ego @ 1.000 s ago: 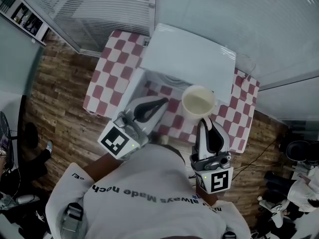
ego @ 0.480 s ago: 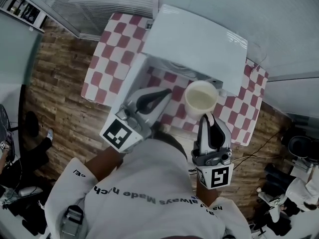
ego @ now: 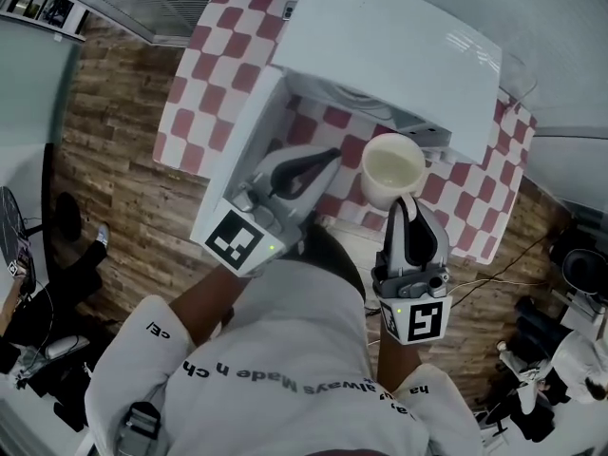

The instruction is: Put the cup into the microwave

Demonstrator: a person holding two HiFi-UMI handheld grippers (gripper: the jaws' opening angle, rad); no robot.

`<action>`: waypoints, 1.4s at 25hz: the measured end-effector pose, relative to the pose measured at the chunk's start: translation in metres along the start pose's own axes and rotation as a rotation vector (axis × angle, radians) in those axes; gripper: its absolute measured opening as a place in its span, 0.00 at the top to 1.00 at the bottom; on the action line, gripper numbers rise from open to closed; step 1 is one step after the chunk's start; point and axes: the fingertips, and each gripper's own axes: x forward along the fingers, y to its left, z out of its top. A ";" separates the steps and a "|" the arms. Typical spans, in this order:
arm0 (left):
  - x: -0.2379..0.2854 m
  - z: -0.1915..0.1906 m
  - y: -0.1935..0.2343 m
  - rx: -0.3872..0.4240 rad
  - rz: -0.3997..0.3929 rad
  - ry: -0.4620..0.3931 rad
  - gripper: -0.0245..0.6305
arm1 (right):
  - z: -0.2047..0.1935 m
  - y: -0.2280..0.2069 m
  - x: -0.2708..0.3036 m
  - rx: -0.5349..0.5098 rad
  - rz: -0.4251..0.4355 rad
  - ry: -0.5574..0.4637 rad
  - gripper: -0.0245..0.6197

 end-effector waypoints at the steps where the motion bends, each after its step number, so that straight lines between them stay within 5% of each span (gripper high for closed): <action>1: 0.001 -0.005 0.002 0.000 0.002 0.003 0.96 | -0.006 -0.001 0.001 0.003 -0.002 0.004 0.90; 35: 0.055 -0.180 0.110 -0.028 0.096 0.073 0.96 | -0.210 -0.066 0.087 0.039 -0.087 0.085 0.90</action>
